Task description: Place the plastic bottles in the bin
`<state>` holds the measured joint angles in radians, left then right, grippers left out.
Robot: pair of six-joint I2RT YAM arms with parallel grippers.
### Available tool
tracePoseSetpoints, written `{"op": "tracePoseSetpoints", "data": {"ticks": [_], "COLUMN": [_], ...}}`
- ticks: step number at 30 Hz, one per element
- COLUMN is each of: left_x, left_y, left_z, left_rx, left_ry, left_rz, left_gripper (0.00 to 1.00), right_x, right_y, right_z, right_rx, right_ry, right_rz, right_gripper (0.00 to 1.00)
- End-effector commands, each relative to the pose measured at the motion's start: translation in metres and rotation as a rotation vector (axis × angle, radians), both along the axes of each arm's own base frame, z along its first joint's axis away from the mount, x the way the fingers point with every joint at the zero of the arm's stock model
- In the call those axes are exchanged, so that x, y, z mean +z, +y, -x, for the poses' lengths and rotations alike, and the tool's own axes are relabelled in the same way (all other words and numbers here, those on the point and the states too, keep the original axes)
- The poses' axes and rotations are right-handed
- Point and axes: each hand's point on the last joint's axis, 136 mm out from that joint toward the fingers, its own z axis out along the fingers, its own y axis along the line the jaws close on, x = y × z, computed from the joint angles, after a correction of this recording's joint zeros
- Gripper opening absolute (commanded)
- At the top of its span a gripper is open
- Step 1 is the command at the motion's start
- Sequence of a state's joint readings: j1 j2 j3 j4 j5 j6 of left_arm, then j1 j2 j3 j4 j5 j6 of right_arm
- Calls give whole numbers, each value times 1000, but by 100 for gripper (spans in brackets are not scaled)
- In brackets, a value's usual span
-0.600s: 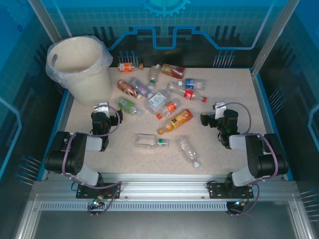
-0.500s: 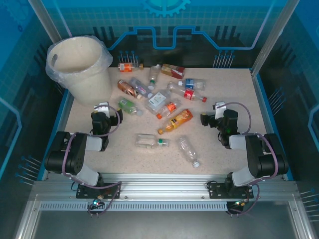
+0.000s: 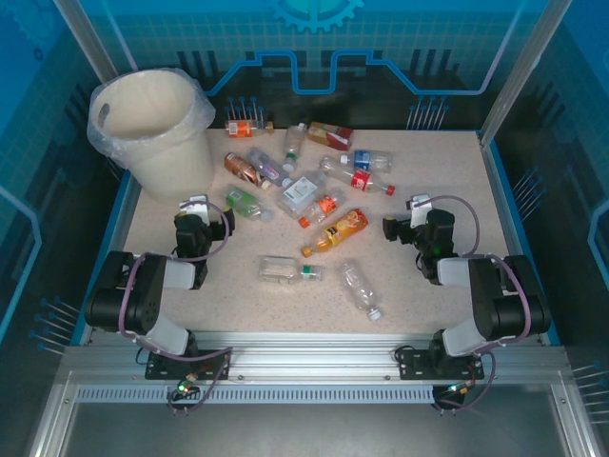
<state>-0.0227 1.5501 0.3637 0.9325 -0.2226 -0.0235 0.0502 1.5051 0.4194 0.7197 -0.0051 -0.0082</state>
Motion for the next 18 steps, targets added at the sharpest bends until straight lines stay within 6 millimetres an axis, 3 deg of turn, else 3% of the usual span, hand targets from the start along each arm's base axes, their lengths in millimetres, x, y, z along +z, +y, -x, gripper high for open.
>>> {"op": "tracePoseSetpoints", "data": {"ticks": [1, 13, 15, 18], "left_x": [7, 16, 30, 68], "left_y": [-6, -2, 2, 9], "left_z": [1, 4, 9, 22], "left_rx": [-35, -5, 19, 88], "left_ry": [-40, -47, -49, -53], "left_rz": [1, -3, -7, 13], "left_gripper": [99, 99, 99, 99], "right_x": [13, 19, 32, 60], "right_y": [-3, -5, -4, -7], "right_z": [-8, -8, -5, 2], "right_rx": [-6, -20, -22, -92], "right_ry": [-45, -39, -34, 12], "right_rz": [-2, -2, 16, 3], "right_gripper": [100, 100, 100, 100]}}
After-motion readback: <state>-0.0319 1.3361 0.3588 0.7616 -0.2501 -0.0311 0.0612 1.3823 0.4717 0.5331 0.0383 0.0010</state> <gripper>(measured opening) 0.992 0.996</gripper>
